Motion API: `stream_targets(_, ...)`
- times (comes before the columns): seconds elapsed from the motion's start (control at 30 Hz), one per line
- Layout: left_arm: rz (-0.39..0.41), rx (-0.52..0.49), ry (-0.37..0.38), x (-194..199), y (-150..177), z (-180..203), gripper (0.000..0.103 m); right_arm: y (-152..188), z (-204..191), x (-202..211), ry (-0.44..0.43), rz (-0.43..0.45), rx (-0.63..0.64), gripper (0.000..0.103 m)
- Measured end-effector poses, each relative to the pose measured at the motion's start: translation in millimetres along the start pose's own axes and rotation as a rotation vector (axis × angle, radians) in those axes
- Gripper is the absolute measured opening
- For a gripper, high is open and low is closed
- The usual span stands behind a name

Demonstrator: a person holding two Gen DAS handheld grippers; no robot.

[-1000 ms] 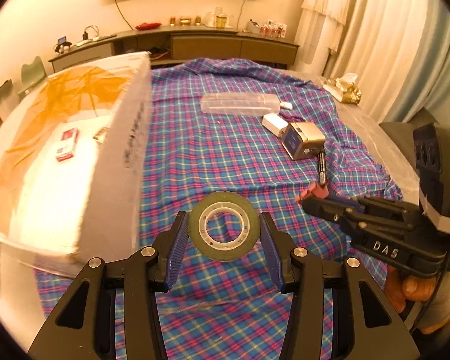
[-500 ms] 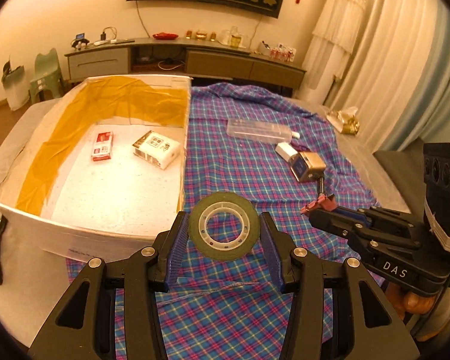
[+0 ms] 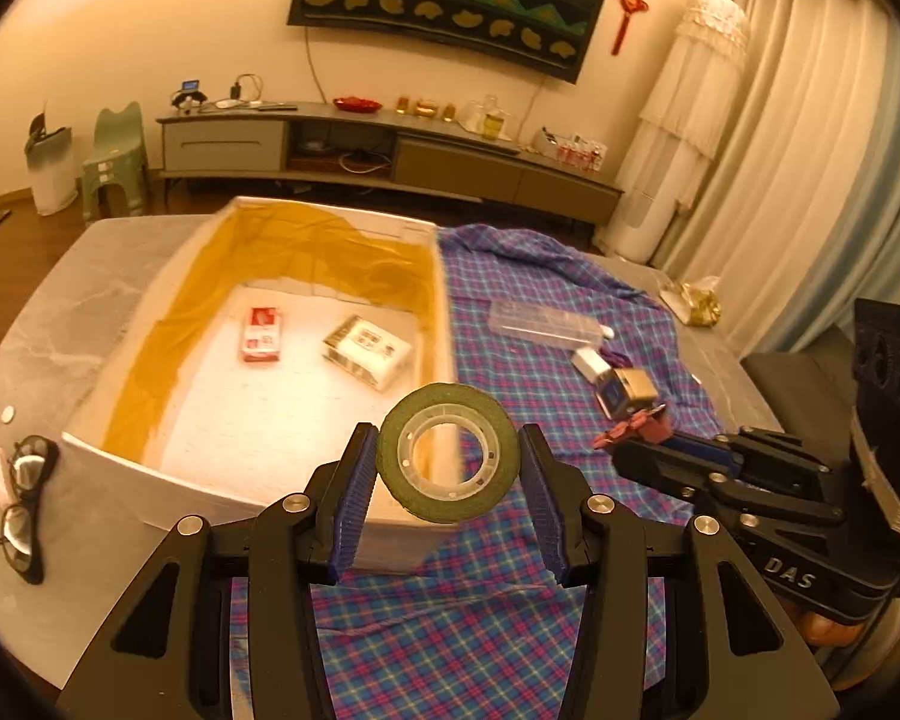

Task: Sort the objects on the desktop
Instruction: 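Carry the tape roll and binder clip over the white box with both tools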

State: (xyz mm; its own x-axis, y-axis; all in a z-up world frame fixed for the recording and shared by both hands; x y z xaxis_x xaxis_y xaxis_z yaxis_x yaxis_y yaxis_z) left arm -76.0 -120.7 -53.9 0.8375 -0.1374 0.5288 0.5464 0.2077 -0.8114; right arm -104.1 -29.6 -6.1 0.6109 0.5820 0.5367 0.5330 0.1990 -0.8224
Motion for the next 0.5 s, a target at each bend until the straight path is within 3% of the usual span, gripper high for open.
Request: stream_targets(0.5,-0.038,0.007,-0.08,-10.1,-19.9,-57.1,0.049,-30.2,-57.1,-27.2,-0.046,-0.025,0.131,0.016)
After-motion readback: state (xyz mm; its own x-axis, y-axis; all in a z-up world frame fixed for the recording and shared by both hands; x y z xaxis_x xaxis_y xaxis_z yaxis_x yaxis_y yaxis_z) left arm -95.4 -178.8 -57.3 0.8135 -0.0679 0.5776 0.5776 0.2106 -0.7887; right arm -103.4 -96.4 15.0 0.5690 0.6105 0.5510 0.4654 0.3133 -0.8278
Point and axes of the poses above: each gripper's, at about its wrist camera, not at the fingertips, and x roughly against the way its jaws point, z to its right, y to its underside, the point moved 9 cm from there along -x, roughly the way its jaws point, and after that the axes turned 9 degrees about z, right-handed, at the moved point
